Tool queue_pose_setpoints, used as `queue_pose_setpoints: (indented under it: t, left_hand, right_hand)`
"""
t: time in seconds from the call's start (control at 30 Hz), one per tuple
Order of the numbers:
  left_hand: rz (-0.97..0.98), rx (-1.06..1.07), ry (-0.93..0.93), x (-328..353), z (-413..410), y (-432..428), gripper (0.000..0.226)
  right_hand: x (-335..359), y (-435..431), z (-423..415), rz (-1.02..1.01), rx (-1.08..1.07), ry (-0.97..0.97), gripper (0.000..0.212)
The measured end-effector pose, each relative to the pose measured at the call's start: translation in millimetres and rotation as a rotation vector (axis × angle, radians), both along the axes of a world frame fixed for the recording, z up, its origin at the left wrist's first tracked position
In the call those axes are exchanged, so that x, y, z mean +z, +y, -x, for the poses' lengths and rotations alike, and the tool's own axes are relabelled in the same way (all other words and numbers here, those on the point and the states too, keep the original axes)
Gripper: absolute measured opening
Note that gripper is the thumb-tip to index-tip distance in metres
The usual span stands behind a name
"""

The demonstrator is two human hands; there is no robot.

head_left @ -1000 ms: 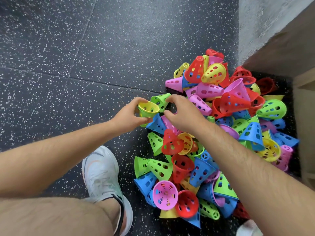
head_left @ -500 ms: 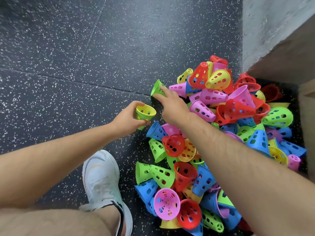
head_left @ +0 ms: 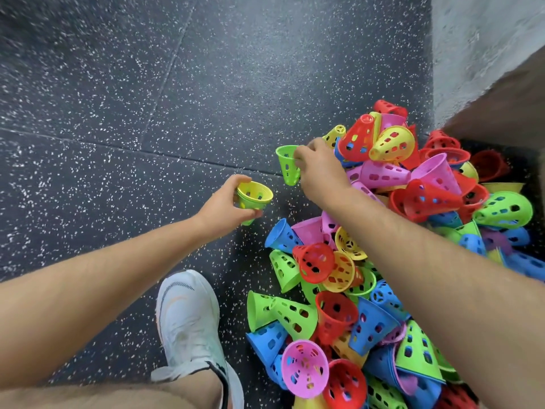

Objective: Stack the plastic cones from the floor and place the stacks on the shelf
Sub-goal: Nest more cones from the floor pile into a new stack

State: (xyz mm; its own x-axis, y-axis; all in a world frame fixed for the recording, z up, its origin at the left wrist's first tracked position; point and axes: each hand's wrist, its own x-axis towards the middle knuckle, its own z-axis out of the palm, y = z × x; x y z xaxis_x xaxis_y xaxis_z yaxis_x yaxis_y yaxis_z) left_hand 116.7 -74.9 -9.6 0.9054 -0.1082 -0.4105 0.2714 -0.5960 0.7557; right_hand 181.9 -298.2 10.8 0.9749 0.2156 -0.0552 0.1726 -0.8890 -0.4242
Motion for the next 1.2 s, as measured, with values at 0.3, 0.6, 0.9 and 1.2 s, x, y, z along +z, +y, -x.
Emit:
queue_pose_setpoints:
  t: [0.3,0.6,0.9,1.2]
  left_hand:
    - [0.19,0.015,-0.033,-1.1,10.3,-9.5,0.105]
    - [0.032,-0.039,-0.076,-1.6,30.9,-7.3,0.06]
    - [0.011,-0.037,-0.052,1.6,47.3,-0.7,0.062]
    - [-0.025,-0.04,-0.082,2.7,51.4,-2.6,0.051]
  right_hand:
    - [22.7,17.8,56.1,-0.386,0.021,0.054,0.019]
    - [19.9,9.8,91.5,-0.208,0.031,0.305,0.03]
    - [6.4,22.1,100.2,0.177,0.154,0.38,0.034]
    - [14.5,-8.0,94.8,-0.084,-0.105,0.1,0.017]
